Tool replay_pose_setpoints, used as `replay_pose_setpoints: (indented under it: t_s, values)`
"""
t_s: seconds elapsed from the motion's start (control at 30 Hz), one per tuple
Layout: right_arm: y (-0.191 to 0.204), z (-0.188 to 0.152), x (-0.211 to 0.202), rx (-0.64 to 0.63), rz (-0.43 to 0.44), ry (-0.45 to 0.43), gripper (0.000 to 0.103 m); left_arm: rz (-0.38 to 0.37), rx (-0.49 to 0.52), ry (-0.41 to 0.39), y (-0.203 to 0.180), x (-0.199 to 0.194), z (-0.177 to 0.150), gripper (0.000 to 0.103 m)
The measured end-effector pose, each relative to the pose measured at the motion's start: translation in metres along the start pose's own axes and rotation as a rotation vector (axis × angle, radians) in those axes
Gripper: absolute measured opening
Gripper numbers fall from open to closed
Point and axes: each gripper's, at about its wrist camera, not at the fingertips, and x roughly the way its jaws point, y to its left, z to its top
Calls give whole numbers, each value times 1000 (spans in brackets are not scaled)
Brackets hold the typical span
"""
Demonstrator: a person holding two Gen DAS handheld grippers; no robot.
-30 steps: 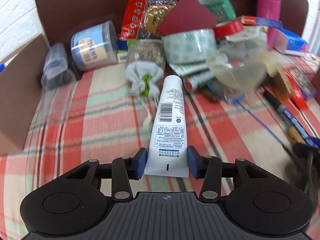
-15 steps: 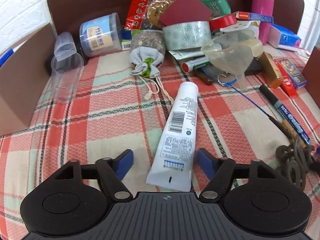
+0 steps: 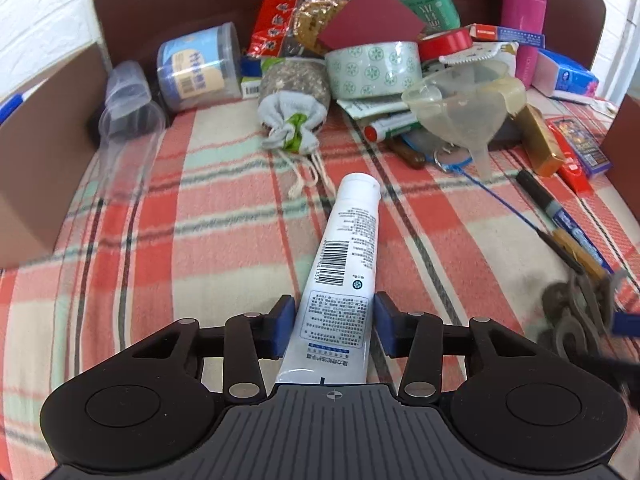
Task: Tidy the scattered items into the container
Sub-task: 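Lift white tube with left tool while right tool lifts grey claw clip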
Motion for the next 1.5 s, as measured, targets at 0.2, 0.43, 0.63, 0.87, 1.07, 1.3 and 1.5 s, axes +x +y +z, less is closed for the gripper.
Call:
replay_pose_setpoints:
  t_s: [0.2, 0.43, 0.63, 0.87, 1.07, 1.3, 1.5]
  values:
    - [5, 8, 12, 16, -36, -16, 71, -45, 17, 13, -4, -16, -19, 66]
    - [17, 10, 29, -45, 5, -17, 57, -22, 20, 6, -8, -1, -9, 79]
    - [30, 6, 33, -105, 20, -9, 53, -35, 30, 7, 0, -13, -16, 38]
    - [32, 7, 35, -73, 7, -8, 56, -62, 40, 5, 1, -11, -20, 72]
    - [39, 7, 37, -90, -16, -2, 51, -52, 62, -6, 0, -13, -22, 37]
    - [58, 2, 26, -112, 70, 13, 45, -54, 9, 0, 10, -27, -32, 36]
    - [84, 0, 13, -165, 132, 6, 45, -56, -60, -43, 30, -54, -41, 36]
